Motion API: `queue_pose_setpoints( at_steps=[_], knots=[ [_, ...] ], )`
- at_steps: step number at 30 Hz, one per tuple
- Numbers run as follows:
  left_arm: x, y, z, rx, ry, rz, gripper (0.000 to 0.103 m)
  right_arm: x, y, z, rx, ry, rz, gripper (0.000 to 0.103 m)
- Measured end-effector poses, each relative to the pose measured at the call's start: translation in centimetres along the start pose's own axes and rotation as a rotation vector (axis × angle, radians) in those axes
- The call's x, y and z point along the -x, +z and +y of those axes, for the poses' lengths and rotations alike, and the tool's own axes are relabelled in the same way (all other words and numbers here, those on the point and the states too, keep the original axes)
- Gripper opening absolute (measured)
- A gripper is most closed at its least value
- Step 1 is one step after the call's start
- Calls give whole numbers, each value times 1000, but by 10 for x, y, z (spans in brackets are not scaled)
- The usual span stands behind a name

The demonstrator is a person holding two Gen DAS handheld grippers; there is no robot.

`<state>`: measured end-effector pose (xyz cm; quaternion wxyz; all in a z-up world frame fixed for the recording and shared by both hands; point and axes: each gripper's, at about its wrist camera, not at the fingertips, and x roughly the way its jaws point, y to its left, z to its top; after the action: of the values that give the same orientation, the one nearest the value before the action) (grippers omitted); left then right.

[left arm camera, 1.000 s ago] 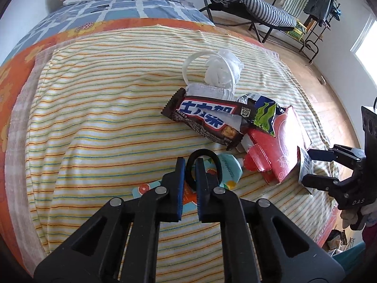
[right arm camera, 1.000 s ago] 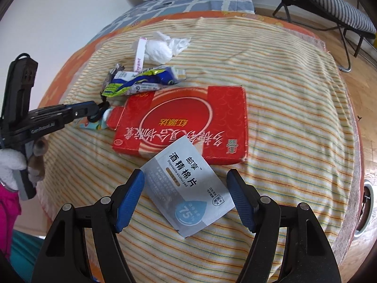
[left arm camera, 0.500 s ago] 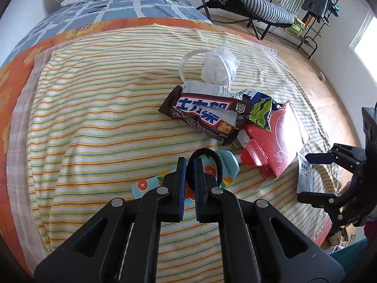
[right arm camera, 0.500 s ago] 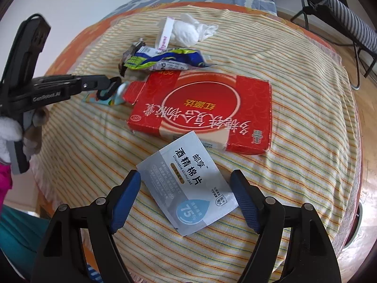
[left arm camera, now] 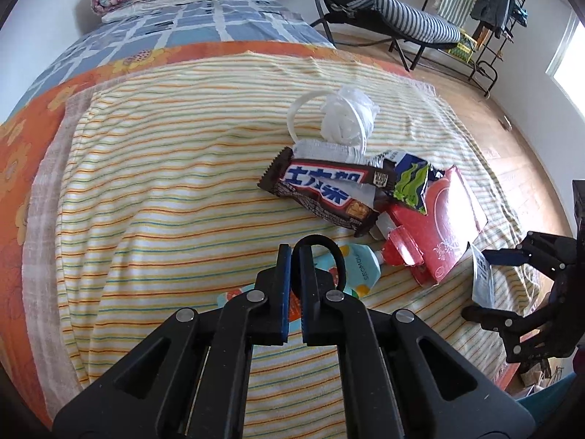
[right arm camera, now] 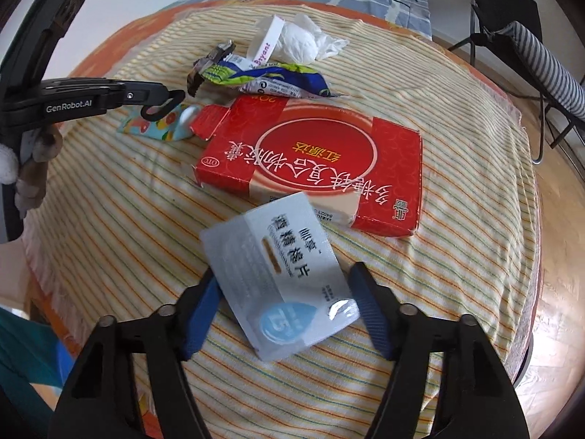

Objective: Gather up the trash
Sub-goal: 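Grasp the black hair tie with the left tool while the right tool grasps the white wipe packet, then carry the hair tie and wipe packet to the blue basket and release them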

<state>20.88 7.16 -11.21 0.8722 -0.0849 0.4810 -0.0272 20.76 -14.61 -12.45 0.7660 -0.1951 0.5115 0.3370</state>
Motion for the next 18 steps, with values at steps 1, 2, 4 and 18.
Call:
queue_pose_setpoints(
  at_steps=[1, 2, 4, 18],
  knots=[
    [2, 0, 0, 1, 1, -6, 2, 1, 0, -1, -4, 6, -3, 63],
    [5, 1, 1, 5, 1, -12, 2, 1, 0, -1, -7, 12, -3, 62],
    [8, 2, 0, 5, -1, -18, 2, 3, 0, 1, -11, 15, -8, 61],
    [42, -7, -21, -34, -16, -57, 2, 34, -7, 7, -38, 0, -72, 61]
  ],
)
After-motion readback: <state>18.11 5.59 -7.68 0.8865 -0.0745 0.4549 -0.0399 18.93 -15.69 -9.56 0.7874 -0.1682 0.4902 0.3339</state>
